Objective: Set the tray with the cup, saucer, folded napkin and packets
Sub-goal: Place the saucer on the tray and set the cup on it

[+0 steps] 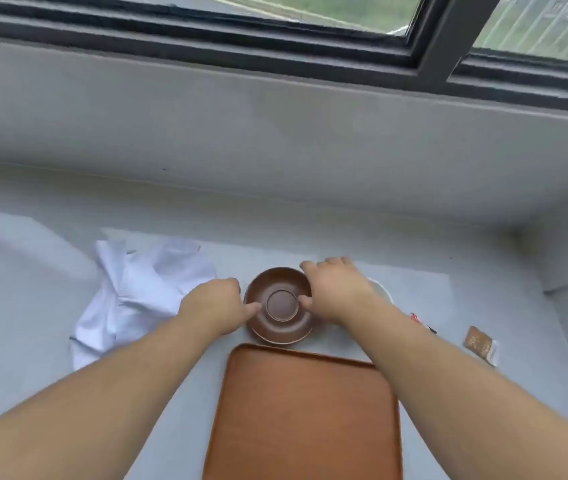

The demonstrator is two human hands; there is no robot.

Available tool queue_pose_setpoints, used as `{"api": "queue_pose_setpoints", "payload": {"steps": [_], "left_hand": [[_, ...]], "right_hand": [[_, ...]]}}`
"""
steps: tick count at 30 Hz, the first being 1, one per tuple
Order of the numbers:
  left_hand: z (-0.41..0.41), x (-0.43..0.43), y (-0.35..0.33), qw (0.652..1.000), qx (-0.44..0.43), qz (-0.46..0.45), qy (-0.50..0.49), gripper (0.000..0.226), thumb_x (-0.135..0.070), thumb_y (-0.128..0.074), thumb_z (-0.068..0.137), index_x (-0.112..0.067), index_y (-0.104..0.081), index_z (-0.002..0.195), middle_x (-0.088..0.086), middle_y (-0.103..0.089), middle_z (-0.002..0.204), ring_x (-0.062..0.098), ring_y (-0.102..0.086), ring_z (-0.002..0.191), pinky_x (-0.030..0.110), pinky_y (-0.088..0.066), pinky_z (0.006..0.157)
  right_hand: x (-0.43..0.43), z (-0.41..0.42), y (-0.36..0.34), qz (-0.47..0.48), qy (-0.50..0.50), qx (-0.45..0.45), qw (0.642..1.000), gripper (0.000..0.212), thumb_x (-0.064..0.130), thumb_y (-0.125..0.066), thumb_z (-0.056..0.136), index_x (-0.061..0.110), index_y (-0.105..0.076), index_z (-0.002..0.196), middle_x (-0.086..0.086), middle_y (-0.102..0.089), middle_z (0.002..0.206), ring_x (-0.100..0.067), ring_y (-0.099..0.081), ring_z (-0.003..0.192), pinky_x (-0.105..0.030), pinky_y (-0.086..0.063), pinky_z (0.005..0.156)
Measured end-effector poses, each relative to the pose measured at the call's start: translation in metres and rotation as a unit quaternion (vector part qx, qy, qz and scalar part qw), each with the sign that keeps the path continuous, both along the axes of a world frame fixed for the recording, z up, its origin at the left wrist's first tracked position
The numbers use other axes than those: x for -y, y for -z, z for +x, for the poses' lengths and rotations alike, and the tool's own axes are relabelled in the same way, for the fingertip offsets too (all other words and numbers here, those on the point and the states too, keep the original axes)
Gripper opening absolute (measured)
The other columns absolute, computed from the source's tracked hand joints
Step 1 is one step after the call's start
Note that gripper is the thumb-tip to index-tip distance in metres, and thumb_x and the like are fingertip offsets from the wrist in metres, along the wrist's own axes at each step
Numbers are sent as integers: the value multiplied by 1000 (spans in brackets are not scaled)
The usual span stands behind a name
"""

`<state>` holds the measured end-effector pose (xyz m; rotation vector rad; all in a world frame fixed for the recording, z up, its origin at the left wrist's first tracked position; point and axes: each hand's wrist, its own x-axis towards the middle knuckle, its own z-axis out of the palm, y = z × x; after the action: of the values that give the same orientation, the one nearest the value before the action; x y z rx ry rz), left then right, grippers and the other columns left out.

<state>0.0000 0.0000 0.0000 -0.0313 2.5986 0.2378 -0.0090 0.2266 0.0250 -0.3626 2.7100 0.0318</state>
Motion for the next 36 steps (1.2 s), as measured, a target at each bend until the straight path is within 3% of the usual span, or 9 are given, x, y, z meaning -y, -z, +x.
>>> {"api": "queue_pose_setpoints", "payload": {"steps": [4, 11, 13, 15, 18, 22, 25, 29, 36], "left_hand": [[5, -1, 29, 996, 6, 54, -71, 38, -57, -62, 84, -26, -62, 107, -5, -63, 92, 21, -55, 89, 34, -46, 71], [0, 5, 35, 984, 3, 147, -98, 17, -36, -64, 93, -23, -58, 101, -9, -60, 83, 22, -60, 86, 33, -41, 63], [2, 14, 25, 977, 11, 179, -112, 12, -35, -64, 94, -25, -59, 100, -6, -68, 82, 19, -68, 81, 33, -48, 62], [5, 23, 13, 972, 15, 204, -115, 9, -35, -63, 94, -29, -59, 99, -4, -74, 80, 15, -73, 73, 33, -55, 66], [18, 32, -8, 967, 23, 227, -109, 5, -35, -62, 95, -33, -57, 95, -5, -75, 77, 9, -73, 61, 30, -52, 59], [52, 33, -22, 960, 61, 256, -91, 7, -34, -64, 94, -30, -60, 90, -2, -76, 74, 6, -72, 55, 29, -51, 58], [78, 23, -17, 959, 84, 263, -58, 12, -33, -68, 90, -23, -66, 86, -3, -76, 66, 10, -72, 55, 29, -52, 58], [106, 6, 1, 964, 109, 241, -17, 19, -36, -69, 88, -22, -61, 78, -3, -75, 72, 17, -73, 63, 35, -57, 66], [140, -11, 30, 968, 111, 226, 9, 20, -37, -70, 89, -21, -61, 81, -4, -74, 70, 8, -69, 50, 30, -51, 59]], "right_hand": [[1, -19, 24, 25, 15, 28, 999, 35, 31, -57, 96, 13, -51, 125, -14, -69, 113, -36, -53, 120, -56, -19, 121], [12, -25, 30, 19, 16, -7, 1000, 19, 15, -55, 93, 12, -57, 112, -11, -69, 96, -35, -57, 107, -57, -21, 120], [16, -22, 18, -10, 32, -39, 999, 18, 17, -56, 94, 13, -60, 111, -12, -68, 98, -34, -57, 101, -46, -39, 102], [19, -13, 2, -51, 62, -67, 995, 16, 21, -57, 94, 14, -60, 107, -12, -66, 97, -34, -55, 90, -36, -39, 71], [22, 16, -18, -113, 112, -53, 986, 15, 28, -53, 96, 17, -57, 106, -6, -66, 95, -33, -59, 88, -35, -40, 61], [16, 76, -26, -194, 221, -30, 955, 17, 28, -55, 97, 21, -59, 112, -3, -69, 98, -30, -64, 92, -38, -53, 71], [1, 124, -10, -218, 318, 12, 923, 6, 31, -60, 95, 26, -57, 97, 6, -64, 87, -24, -62, 84, -34, -50, 70], [-15, 175, 18, -237, 382, 61, 891, 7, 28, -61, 94, 22, -59, 90, 6, -64, 77, -21, -64, 71, -35, -57, 67], [-30, 212, 45, -217, 386, 58, 895, 13, 30, -59, 96, 18, -57, 94, 2, -64, 84, -26, -62, 86, -39, -53, 76]]}}
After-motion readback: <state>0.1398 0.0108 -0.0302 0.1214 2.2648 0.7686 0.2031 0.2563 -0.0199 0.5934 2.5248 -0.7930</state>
